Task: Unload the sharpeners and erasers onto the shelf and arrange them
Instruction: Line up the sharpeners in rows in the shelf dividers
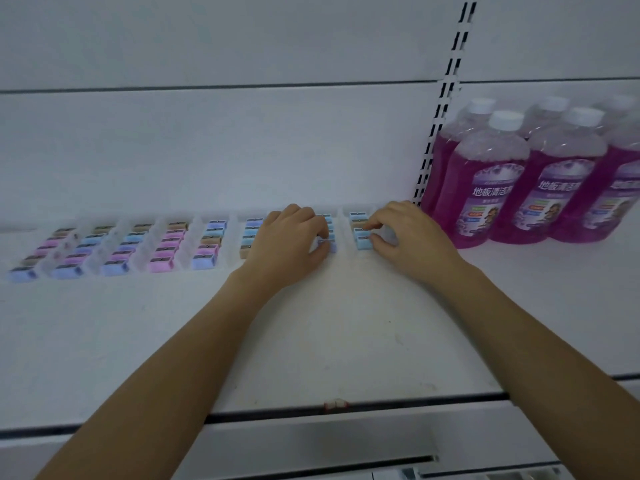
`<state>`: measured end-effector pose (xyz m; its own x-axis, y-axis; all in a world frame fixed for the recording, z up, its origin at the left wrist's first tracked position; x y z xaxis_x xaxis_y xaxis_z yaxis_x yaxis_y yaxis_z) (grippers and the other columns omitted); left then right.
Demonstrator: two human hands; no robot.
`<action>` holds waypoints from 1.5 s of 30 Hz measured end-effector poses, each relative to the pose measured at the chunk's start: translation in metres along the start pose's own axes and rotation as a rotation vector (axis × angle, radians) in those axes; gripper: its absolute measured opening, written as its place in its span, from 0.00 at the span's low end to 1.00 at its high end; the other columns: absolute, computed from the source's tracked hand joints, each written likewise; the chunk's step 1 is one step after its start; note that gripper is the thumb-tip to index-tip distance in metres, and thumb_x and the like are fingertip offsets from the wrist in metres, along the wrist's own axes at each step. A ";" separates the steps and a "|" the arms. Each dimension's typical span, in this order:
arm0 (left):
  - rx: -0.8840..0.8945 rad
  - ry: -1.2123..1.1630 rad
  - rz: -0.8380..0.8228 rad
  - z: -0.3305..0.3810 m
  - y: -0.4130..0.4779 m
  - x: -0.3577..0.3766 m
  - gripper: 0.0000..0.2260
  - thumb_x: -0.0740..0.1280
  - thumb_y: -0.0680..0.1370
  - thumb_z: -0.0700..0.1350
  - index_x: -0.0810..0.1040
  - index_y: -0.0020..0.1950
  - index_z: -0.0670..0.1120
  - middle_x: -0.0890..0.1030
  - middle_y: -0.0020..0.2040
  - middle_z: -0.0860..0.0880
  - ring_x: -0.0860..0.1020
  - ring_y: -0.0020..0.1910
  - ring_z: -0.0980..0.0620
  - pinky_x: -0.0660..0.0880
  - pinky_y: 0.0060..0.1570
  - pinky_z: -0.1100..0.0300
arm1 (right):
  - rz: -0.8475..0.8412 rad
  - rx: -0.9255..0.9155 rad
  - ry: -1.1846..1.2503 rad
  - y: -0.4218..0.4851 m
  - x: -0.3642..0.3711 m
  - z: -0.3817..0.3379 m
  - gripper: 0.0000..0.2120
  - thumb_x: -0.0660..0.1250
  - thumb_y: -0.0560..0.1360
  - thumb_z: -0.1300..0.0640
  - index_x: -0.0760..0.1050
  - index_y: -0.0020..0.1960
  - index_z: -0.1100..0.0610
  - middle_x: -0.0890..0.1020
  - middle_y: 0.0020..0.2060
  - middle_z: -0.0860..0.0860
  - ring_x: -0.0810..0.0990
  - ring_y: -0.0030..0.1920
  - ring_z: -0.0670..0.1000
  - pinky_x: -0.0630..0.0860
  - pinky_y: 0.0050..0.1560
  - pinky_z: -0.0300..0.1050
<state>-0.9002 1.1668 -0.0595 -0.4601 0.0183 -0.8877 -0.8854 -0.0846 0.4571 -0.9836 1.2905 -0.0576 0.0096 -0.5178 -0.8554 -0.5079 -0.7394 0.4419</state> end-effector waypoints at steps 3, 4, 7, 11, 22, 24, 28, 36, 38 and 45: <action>-0.018 -0.037 0.132 -0.007 0.000 -0.016 0.16 0.56 0.75 0.52 0.79 0.46 0.43 0.79 0.43 0.46 0.76 0.44 0.44 0.65 0.44 0.57 | 0.148 0.009 0.064 -0.001 -0.013 -0.003 0.09 0.62 0.74 0.64 0.76 0.53 0.60 0.78 0.47 0.54 0.74 0.50 0.53 0.72 0.48 0.50; -0.034 -0.043 0.171 -0.012 0.000 -0.022 0.17 0.54 0.75 0.52 0.79 0.45 0.43 0.79 0.42 0.45 0.76 0.42 0.44 0.64 0.42 0.58 | 0.191 0.006 0.086 -0.001 -0.016 -0.004 0.10 0.62 0.74 0.65 0.76 0.53 0.60 0.78 0.47 0.54 0.75 0.50 0.53 0.73 0.48 0.49; -0.136 -0.042 0.248 -0.033 -0.002 -0.040 0.18 0.53 0.75 0.52 0.79 0.47 0.42 0.80 0.44 0.44 0.77 0.44 0.43 0.67 0.42 0.56 | 0.245 -0.008 0.130 0.000 -0.017 -0.008 0.11 0.60 0.74 0.66 0.76 0.54 0.61 0.78 0.48 0.54 0.76 0.50 0.53 0.74 0.48 0.48; -0.184 0.047 0.271 -0.062 -0.009 -0.072 0.14 0.57 0.76 0.48 0.78 0.49 0.42 0.79 0.47 0.42 0.76 0.47 0.40 0.70 0.45 0.50 | 0.156 -0.153 0.053 0.008 -0.008 -0.036 0.12 0.59 0.72 0.64 0.76 0.54 0.61 0.79 0.48 0.55 0.76 0.48 0.56 0.68 0.46 0.40; -0.223 0.213 0.257 -0.166 -0.101 -0.181 0.11 0.61 0.78 0.45 0.76 0.55 0.42 0.77 0.53 0.43 0.74 0.53 0.42 0.68 0.49 0.51 | -0.044 -0.450 0.094 0.012 0.052 -0.239 0.13 0.61 0.73 0.61 0.76 0.56 0.60 0.80 0.51 0.56 0.77 0.51 0.57 0.71 0.51 0.47; -0.230 0.226 0.227 -0.189 -0.127 -0.201 0.11 0.61 0.78 0.46 0.75 0.57 0.42 0.77 0.55 0.43 0.73 0.54 0.42 0.68 0.50 0.51 | -0.067 -0.446 0.115 0.013 0.065 -0.279 0.14 0.61 0.75 0.60 0.74 0.60 0.59 0.78 0.56 0.55 0.74 0.56 0.56 0.69 0.55 0.46; -0.257 0.229 0.178 -0.240 -0.177 -0.234 0.13 0.61 0.78 0.46 0.73 0.62 0.45 0.75 0.58 0.45 0.75 0.56 0.44 0.70 0.52 0.50 | -0.125 -0.474 0.104 0.019 0.094 -0.353 0.17 0.59 0.78 0.57 0.69 0.66 0.57 0.73 0.63 0.53 0.70 0.63 0.53 0.65 0.62 0.46; -0.396 0.126 -0.085 -0.340 -0.258 -0.228 0.16 0.56 0.79 0.39 0.71 0.65 0.47 0.69 0.64 0.45 0.74 0.57 0.44 0.71 0.57 0.49 | -0.297 -0.428 0.047 0.047 0.151 -0.432 0.18 0.57 0.79 0.53 0.67 0.68 0.53 0.70 0.65 0.51 0.69 0.63 0.52 0.68 0.62 0.49; -0.440 0.110 -0.130 -0.361 -0.271 -0.222 0.17 0.55 0.79 0.38 0.71 0.66 0.46 0.68 0.66 0.45 0.73 0.57 0.44 0.71 0.56 0.51 | -0.327 -0.409 0.049 0.063 0.164 -0.442 0.17 0.57 0.79 0.53 0.68 0.66 0.53 0.70 0.64 0.50 0.72 0.60 0.51 0.70 0.59 0.49; -0.521 0.047 -0.255 -0.426 -0.278 -0.180 0.18 0.55 0.79 0.37 0.69 0.68 0.47 0.67 0.66 0.46 0.73 0.58 0.45 0.69 0.60 0.48 | -0.421 -0.335 0.118 0.122 0.206 -0.454 0.16 0.60 0.77 0.59 0.70 0.64 0.52 0.71 0.61 0.52 0.73 0.58 0.51 0.69 0.57 0.47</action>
<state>-0.5429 0.7625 -0.0499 -0.2230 0.0595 -0.9730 -0.8129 -0.5623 0.1520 -0.6528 0.8988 -0.0575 0.2590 -0.1780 -0.9493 -0.1379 -0.9796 0.1461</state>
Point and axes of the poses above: each hand's wrist, its own y-axis towards the middle knuckle, its own x-axis out of the palm, z = x × y, the point moved 7 cm from there along y, towards the middle knuckle
